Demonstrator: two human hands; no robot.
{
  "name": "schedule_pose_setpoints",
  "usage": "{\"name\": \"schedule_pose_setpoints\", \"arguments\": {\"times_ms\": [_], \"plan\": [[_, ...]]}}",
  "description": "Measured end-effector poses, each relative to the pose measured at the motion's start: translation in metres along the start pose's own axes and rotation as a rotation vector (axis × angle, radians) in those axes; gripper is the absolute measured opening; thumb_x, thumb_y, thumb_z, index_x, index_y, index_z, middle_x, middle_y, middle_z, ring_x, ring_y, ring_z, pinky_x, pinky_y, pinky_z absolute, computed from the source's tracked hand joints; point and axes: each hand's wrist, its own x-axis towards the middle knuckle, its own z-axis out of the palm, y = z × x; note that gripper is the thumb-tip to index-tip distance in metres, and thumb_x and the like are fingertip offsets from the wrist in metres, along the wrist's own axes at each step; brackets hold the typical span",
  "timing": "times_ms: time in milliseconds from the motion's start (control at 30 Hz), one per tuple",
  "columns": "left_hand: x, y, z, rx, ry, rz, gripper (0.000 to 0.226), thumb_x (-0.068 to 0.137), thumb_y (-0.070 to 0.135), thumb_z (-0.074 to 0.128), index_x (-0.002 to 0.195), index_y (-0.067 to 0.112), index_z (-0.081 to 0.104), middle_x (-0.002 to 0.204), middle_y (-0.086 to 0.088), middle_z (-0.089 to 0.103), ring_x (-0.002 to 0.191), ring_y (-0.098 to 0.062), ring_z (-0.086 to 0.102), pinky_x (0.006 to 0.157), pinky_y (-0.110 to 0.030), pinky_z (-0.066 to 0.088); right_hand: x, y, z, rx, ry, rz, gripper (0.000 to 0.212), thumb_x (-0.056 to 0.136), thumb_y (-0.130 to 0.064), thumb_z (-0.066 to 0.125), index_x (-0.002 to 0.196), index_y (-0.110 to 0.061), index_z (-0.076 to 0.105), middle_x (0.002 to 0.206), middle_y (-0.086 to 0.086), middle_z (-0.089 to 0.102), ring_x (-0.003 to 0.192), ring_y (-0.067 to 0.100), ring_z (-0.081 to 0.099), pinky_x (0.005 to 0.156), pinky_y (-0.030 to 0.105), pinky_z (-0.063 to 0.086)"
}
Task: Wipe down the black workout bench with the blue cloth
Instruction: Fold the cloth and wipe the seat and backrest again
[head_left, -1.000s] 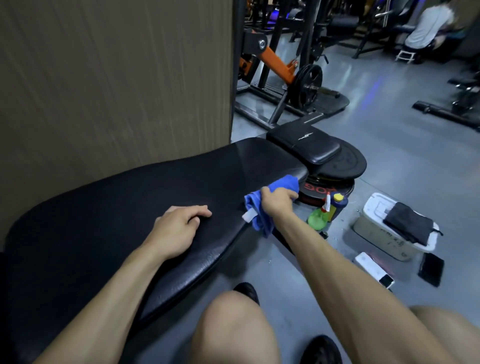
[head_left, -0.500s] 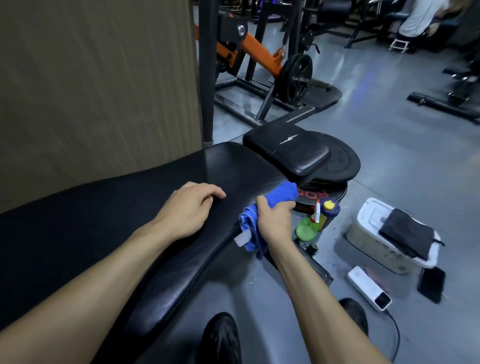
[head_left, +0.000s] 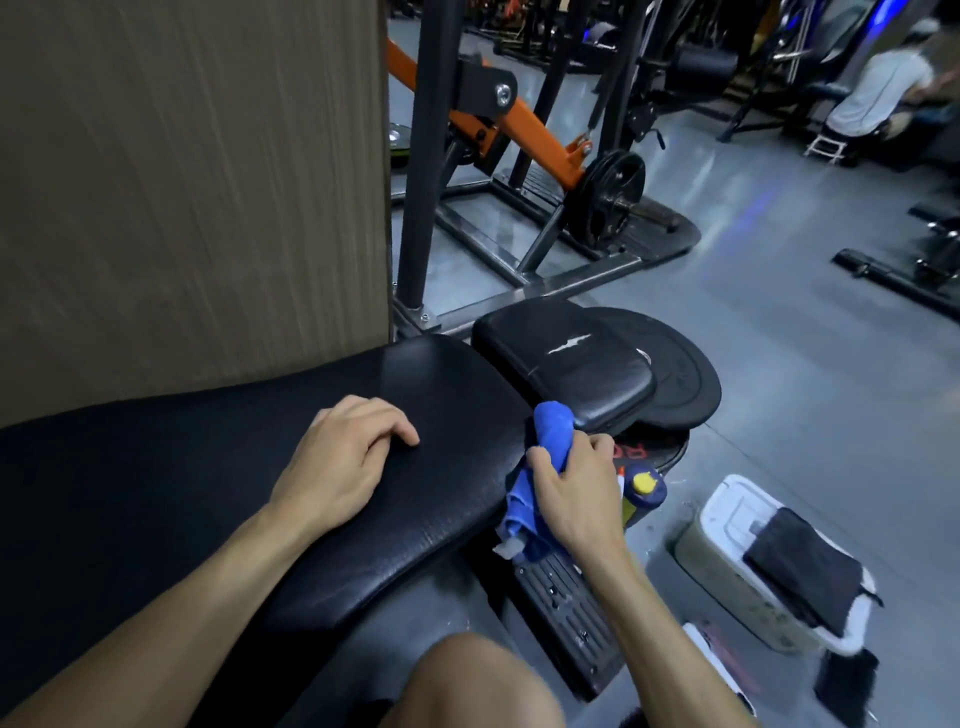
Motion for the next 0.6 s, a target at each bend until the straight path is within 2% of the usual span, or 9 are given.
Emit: {"name": "schedule_pose_setpoints", "arguments": {"times_ms": [133, 233, 267, 433, 500, 600], "plan": [[-0.001, 0.0, 0.001, -0.026, 0.005, -0.02, 0.039, 0.092, -0.002, 0.056, 0.091, 0.035, 0.069, 0.1, 0.027, 0.065, 0.103, -0.005, 0.055, 0.096, -0.042, 0.046, 0.002, -0.004, -0.002, -0.117, 0.027, -0.012, 0.033, 0.093, -0.044, 0.051, 0.095, -0.012, 0.052, 0.105, 0.007, 0.052, 0.081, 0.025, 0.05, 0.068, 0.036, 0.03], [0.0, 0.001, 0.002, -0.029, 0.017, -0.029, 0.038, 0.092, 0.0, 0.058, 0.09, 0.036, 0.069, 0.099, 0.029, 0.065, 0.104, -0.002, 0.055, 0.096, -0.041, 0.045, 0.007, -0.008, -0.005, -0.151, 0.102, -0.087, 0.035, 0.094, -0.038, 0.053, 0.118, -0.012, 0.049, 0.107, 0.008, 0.061, 0.09, 0.033, 0.061, 0.068, 0.036, 0.035], [0.0, 0.001, 0.003, -0.026, 0.016, -0.031, 0.037, 0.092, 0.001, 0.058, 0.09, 0.036, 0.068, 0.1, 0.029, 0.064, 0.104, -0.002, 0.055, 0.096, -0.039, 0.044, 0.012, -0.011, -0.007, -0.204, 0.117, -0.12, 0.034, 0.095, -0.035, 0.053, 0.12, -0.013, 0.047, 0.106, 0.009, 0.064, 0.091, 0.036, 0.063, 0.068, 0.036, 0.036], [0.0, 0.001, 0.005, -0.017, -0.018, -0.06, 0.027, 0.094, 0.02, 0.049, 0.093, 0.04, 0.068, 0.103, 0.029, 0.062, 0.11, -0.002, 0.053, 0.098, -0.024, 0.034, 0.044, -0.034, -0.01, -0.558, 0.026, -0.28, 0.013, 0.094, -0.019, 0.046, 0.103, -0.01, 0.046, 0.099, 0.013, 0.066, 0.09, 0.039, 0.064, 0.061, 0.036, 0.029], [0.001, 0.003, 0.006, -0.008, -0.035, -0.079, 0.027, 0.094, 0.024, 0.048, 0.094, 0.041, 0.068, 0.104, 0.029, 0.061, 0.112, -0.002, 0.051, 0.098, -0.016, 0.028, 0.056, -0.048, -0.006, -0.6, 0.016, -0.33, 0.014, 0.088, -0.013, 0.049, 0.101, -0.007, 0.052, 0.096, 0.017, 0.068, 0.087, 0.04, 0.067, 0.06, 0.035, 0.029], [0.001, 0.004, 0.007, -0.014, -0.031, -0.088, 0.026, 0.094, 0.023, 0.05, 0.093, 0.04, 0.069, 0.104, 0.027, 0.061, 0.111, -0.002, 0.052, 0.097, -0.014, 0.027, 0.081, -0.07, 0.011, -0.605, 0.007, -0.398, 0.016, 0.085, -0.011, 0.054, 0.099, -0.005, 0.056, 0.097, 0.019, 0.07, 0.088, 0.039, 0.069, 0.061, 0.033, 0.031]]}}
